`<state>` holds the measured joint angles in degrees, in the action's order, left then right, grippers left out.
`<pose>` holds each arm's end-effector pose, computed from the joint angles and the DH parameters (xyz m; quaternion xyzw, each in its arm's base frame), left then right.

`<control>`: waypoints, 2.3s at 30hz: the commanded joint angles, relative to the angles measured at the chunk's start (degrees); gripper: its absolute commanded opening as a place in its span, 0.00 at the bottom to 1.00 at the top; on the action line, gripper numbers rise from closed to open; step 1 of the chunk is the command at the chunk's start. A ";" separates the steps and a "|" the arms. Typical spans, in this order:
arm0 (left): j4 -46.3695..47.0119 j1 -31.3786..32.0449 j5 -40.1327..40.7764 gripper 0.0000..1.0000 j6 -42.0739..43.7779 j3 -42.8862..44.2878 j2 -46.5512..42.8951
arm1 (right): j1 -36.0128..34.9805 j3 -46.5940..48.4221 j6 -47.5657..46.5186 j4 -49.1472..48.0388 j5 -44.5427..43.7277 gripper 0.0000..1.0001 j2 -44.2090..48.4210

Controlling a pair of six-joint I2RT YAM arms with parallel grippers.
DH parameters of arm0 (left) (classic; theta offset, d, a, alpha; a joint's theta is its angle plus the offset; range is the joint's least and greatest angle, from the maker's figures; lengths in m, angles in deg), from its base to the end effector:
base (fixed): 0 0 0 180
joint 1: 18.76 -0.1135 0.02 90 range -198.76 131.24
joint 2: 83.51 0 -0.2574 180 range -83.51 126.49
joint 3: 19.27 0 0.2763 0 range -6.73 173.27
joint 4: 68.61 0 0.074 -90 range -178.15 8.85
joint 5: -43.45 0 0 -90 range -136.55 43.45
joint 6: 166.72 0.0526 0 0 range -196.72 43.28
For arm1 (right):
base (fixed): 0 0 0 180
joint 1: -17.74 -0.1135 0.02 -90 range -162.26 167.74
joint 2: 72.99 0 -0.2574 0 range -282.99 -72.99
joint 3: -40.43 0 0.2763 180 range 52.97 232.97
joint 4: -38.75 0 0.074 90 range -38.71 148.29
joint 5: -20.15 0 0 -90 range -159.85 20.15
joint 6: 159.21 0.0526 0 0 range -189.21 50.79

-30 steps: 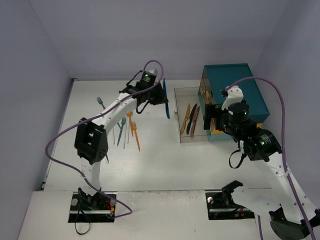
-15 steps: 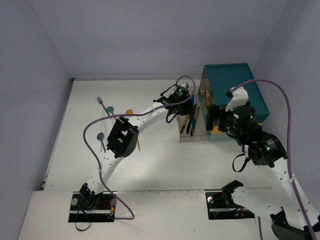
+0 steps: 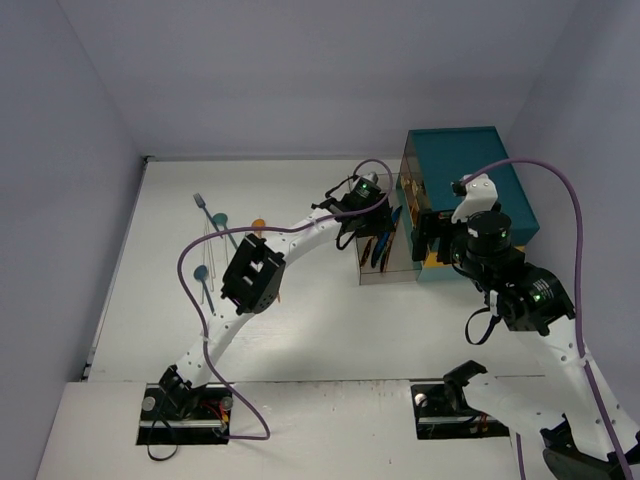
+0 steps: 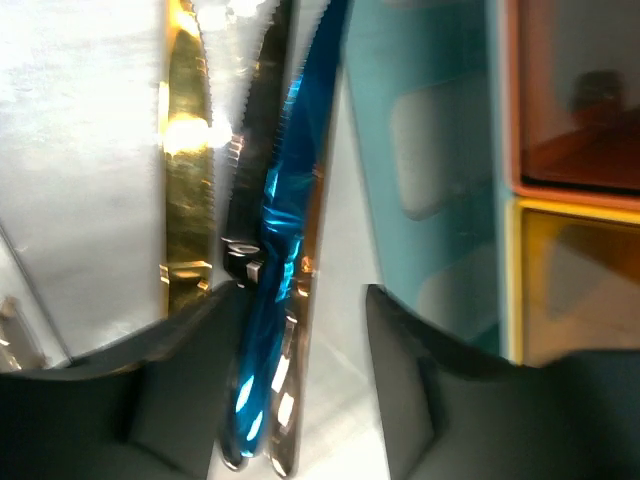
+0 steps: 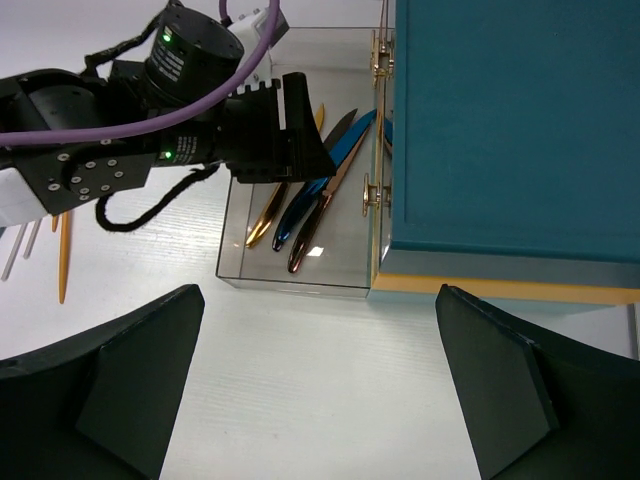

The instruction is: Sort the eating utensils into containers

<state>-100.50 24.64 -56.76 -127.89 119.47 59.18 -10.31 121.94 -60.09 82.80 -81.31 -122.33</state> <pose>0.4312 -0.4206 0.1768 -0.0197 0.8875 -0.3869 0.2494 0.1894 0.0891 0.4300 -0.0650 0.7724 0.1263 0.6190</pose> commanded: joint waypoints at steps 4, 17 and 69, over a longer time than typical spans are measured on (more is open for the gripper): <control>-1.71 0.23 4.13 0.59 5.54 -0.42 -16.88 | 0.42 5.08 0.63 -2.54 1.04 1.00 -4.50; -13.72 -13.41 19.25 0.59 15.34 -32.76 -49.24 | -6.27 12.98 5.34 -5.95 4.71 1.00 -26.60; -15.90 -27.84 32.79 0.82 30.61 -75.21 -86.78 | -0.62 19.84 10.39 -12.75 -17.26 1.00 -66.33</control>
<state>-118.53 -3.12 -25.50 -98.10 42.44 -27.63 -13.79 141.97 -47.30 66.63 -89.10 -193.37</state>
